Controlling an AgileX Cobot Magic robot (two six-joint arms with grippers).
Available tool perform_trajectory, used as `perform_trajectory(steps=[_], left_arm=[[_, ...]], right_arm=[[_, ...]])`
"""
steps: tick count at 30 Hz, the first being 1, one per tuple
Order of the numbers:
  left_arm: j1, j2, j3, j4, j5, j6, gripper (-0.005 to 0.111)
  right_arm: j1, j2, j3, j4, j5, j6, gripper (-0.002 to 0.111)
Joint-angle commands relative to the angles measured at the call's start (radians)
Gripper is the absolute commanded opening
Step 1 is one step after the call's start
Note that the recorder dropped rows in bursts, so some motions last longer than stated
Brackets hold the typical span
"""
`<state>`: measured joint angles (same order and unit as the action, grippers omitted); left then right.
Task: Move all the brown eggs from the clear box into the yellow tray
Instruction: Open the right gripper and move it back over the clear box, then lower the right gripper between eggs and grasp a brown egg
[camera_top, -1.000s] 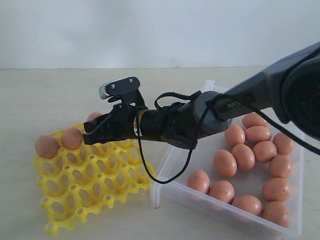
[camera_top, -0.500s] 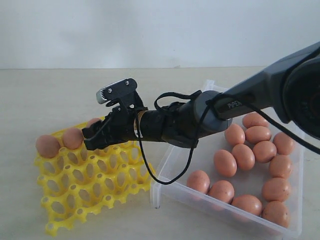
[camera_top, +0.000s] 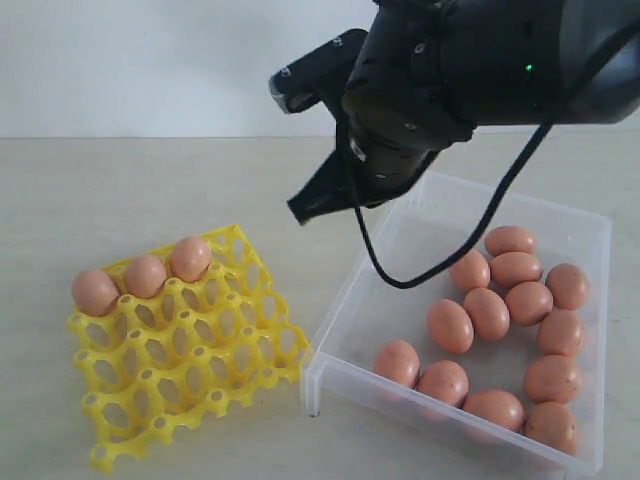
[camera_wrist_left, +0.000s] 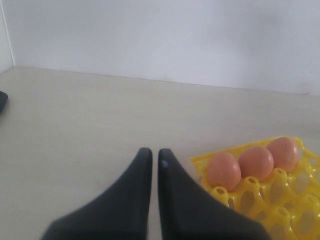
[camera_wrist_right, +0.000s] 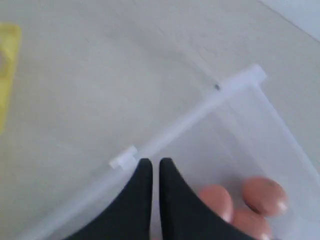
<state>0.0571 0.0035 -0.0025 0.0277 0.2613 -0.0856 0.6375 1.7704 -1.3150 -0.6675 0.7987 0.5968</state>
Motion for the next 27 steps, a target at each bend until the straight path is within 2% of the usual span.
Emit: perform_trajectory(steps=[1, 4, 7, 11, 14, 15, 17, 21, 23, 27], left_arm=[[0.003, -0.003, 0.003, 0.002, -0.006, 0.000, 0.004], [0.003, -0.003, 0.003, 0.002, -0.006, 0.000, 0.004], [0.003, -0.003, 0.003, 0.002, -0.006, 0.000, 0.004], [0.003, -0.003, 0.003, 0.002, -0.006, 0.000, 0.004], [0.003, -0.003, 0.003, 0.002, -0.006, 0.000, 0.004], [0.003, -0.003, 0.003, 0.002, -0.006, 0.000, 0.004], [0.003, -0.003, 0.003, 0.002, -0.006, 0.000, 0.004], [0.003, -0.003, 0.003, 0.002, -0.006, 0.000, 0.004], [0.003, -0.003, 0.003, 0.002, -0.006, 0.000, 0.004], [0.003, -0.003, 0.003, 0.002, -0.006, 0.000, 0.004]], right_arm=[[0.000, -0.032, 0.000, 0.000, 0.274, -0.152, 0.000], [-0.005, -0.032, 0.000, 0.004, 0.398, -0.249, 0.000], [-0.061, -0.032, 0.000, 0.096, 0.374, -0.357, 0.000], [-0.252, -0.032, 0.000, 0.469, 0.314, -0.612, 0.000], [-0.406, -0.017, 0.000, 0.846, 0.404, -0.867, 0.000], [-0.436, -0.014, 0.000, 0.909, 0.422, -0.918, 0.000], [-0.482, -0.009, 0.000, 0.986, 0.422, -0.975, 0.000], [-0.496, -0.005, 0.000, 1.002, 0.422, -0.980, 0.001], [-0.496, -0.002, 0.000, 1.018, 0.404, -1.016, 0.009], [-0.496, 0.005, 0.000, 1.017, 0.327, -1.034, 0.041]])
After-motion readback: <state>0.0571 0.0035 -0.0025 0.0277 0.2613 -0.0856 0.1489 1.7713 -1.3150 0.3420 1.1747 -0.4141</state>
